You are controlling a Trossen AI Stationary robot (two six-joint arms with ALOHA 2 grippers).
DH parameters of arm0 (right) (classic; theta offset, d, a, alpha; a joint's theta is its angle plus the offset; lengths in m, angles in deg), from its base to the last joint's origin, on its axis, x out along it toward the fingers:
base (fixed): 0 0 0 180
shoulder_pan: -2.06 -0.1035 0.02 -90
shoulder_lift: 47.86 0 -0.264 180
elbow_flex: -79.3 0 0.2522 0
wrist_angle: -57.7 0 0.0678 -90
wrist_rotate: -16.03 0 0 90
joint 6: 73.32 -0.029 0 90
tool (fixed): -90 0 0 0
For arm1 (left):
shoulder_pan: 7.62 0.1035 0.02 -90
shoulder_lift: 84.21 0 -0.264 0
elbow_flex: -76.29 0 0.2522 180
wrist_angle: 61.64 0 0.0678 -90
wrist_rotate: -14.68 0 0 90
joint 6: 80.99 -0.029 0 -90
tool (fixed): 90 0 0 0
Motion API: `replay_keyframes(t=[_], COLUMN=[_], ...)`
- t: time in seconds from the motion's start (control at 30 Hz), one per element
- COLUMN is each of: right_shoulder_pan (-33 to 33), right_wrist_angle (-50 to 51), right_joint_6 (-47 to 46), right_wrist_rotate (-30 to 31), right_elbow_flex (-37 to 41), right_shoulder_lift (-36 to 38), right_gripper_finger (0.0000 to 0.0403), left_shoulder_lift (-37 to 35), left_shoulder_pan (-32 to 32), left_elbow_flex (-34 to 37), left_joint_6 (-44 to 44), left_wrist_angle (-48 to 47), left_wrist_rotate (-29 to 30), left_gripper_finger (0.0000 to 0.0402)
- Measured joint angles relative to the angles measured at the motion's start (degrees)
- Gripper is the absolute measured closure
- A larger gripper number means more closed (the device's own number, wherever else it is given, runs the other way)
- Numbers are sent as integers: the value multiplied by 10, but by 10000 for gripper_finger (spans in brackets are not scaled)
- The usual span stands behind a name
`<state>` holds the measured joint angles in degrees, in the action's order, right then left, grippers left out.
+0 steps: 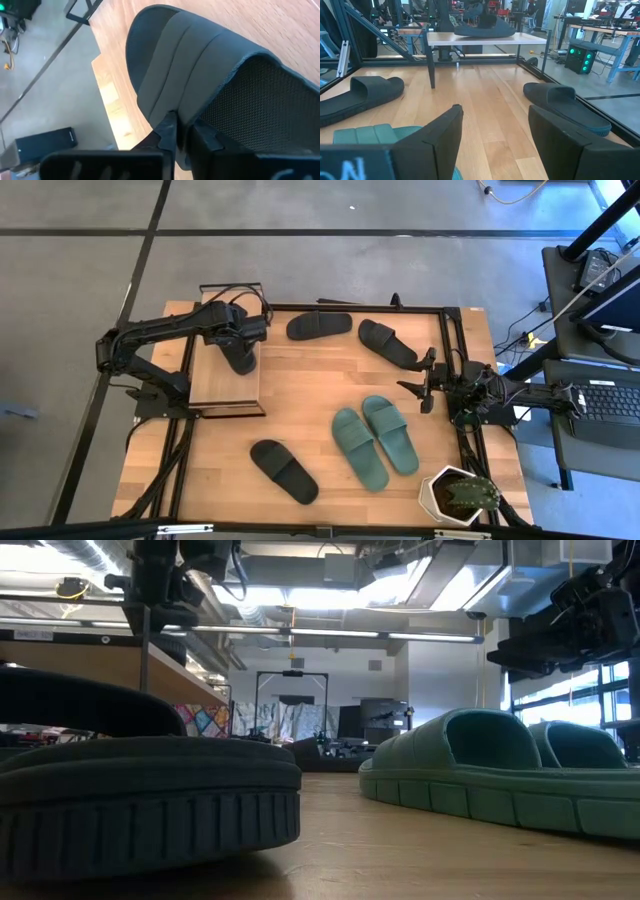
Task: Pick and place slides into the shelf
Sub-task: Put the black slipper on the shelf
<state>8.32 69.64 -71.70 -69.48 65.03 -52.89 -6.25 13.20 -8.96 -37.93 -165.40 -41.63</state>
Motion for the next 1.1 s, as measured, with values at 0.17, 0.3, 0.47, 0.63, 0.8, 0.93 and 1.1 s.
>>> replay_keyframes(t=[0.17,0.3,0.47,0.63,0.8,0.93,1.1], right_shoulder_pan=[0,0,0,0,0,0,0], right_wrist_angle=[0,0,0,0,0,0,0], right_joint_6=[1,1,2,2,2,2,2], right_wrist_rotate=[0,0,0,0,0,0,0], right_elbow_flex=[0,0,0,0,0,0,0], right_shoulder_lift=[0,0,0,0,0,0,0], right_gripper_finger=[176,176,176,176,176,176,176], left_shoulder_lift=[0,0,0,2,2,2,2], left_shoulder_pan=[-3,-3,-3,-1,8,20,31], left_elbow_flex=[0,0,1,1,1,1,1], left_joint_6=[1,1,1,28,46,49,52], left_wrist_angle=[1,7,3,1,0,1,1], left_wrist_rotate=[3,9,13,39,43,45,45], left_gripper_finger=[346,336,331,331,331,330,330])
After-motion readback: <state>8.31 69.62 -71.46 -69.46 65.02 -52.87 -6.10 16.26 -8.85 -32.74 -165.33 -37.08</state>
